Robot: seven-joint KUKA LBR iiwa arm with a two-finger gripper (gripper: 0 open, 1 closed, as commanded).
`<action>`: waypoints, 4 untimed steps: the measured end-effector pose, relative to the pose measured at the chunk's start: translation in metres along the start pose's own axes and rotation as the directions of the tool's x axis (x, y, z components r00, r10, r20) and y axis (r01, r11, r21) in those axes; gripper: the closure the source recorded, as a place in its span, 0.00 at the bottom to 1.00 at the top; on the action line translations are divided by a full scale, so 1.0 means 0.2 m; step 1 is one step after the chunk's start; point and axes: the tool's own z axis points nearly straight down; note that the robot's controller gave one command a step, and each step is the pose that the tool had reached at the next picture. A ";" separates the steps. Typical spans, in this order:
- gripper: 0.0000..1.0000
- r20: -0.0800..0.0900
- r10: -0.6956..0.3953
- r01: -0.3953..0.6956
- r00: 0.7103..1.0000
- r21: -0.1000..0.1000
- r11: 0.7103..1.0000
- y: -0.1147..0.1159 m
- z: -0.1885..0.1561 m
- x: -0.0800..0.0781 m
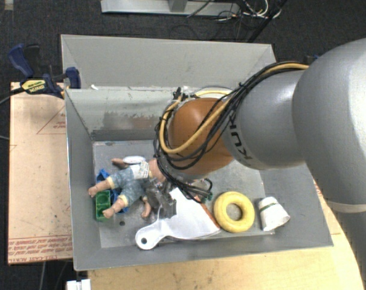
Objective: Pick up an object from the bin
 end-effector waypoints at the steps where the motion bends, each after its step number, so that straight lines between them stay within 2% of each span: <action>1: 1.00 0.000 0.000 0.000 1.000 0.000 1.000 0.00 0.00 0.00; 4: 1.00 0.000 0.000 0.000 1.000 0.000 1.000 0.00 0.00 0.00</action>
Offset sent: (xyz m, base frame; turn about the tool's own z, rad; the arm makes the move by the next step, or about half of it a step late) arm 0.0000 0.0000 0.0000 0.0000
